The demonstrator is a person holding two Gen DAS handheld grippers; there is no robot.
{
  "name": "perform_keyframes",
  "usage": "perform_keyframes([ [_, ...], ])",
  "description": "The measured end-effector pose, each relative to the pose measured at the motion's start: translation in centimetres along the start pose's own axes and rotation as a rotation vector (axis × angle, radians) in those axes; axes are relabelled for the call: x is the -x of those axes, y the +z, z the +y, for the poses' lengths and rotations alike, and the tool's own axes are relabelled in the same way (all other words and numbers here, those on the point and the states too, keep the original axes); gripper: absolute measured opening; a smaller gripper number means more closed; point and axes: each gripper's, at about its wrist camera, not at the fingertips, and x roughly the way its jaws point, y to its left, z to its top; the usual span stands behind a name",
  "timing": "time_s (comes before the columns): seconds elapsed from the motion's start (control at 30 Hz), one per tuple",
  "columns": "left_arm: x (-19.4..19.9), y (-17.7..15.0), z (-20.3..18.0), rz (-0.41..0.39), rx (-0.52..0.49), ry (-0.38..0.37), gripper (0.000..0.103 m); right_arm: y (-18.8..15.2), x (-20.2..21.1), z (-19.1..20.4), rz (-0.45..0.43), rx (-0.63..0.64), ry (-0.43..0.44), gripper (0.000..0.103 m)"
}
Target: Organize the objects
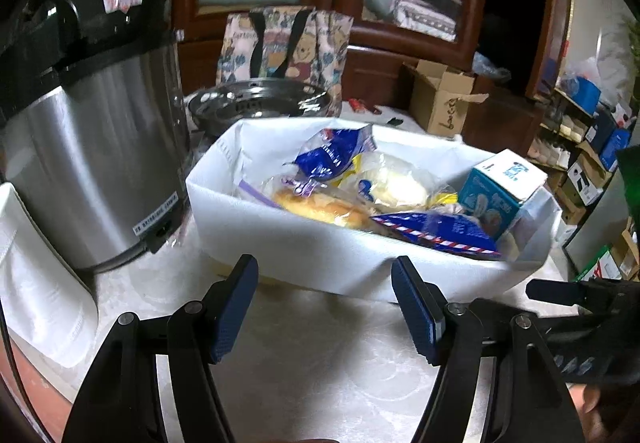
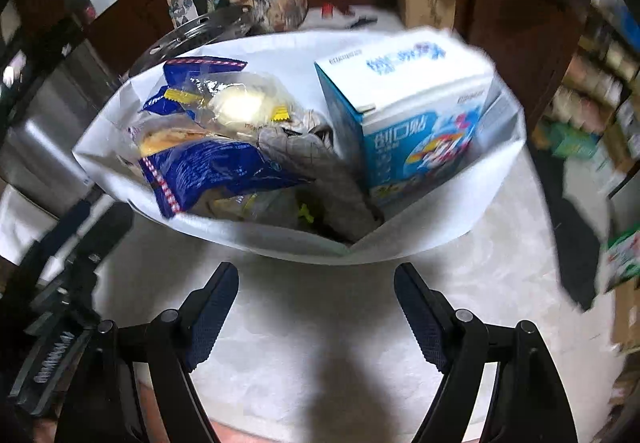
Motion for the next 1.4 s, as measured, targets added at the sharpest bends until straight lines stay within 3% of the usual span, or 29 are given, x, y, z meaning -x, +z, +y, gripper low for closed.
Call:
perform_keyframes([
  [0.37,1.6,0.4,-0.3,-0.062,-0.007,-0.024,0.069,-0.5,2.4,1.6,-0.162,0.064,-0.098,0.078],
  [0.63,1.5,0.2,-0.7,-0.051,-0.014,-0.017,0.069,-0.8,2.6,1.5,-0.165,0.050,-0.109,0.078],
  [1.0,-0.2,-0.4,-0.8,0.036,-0.030,0.018,0.069,-1.3,2.5,0.3,-0.140,0.014,-0.104,0.078],
  [1.4,-0.8,-0.5,-0.9,0.065,-0.035,-0.015,0.069,-1.5,2.6,-0.7,-0.126,-0.023,-0.063,0.078],
])
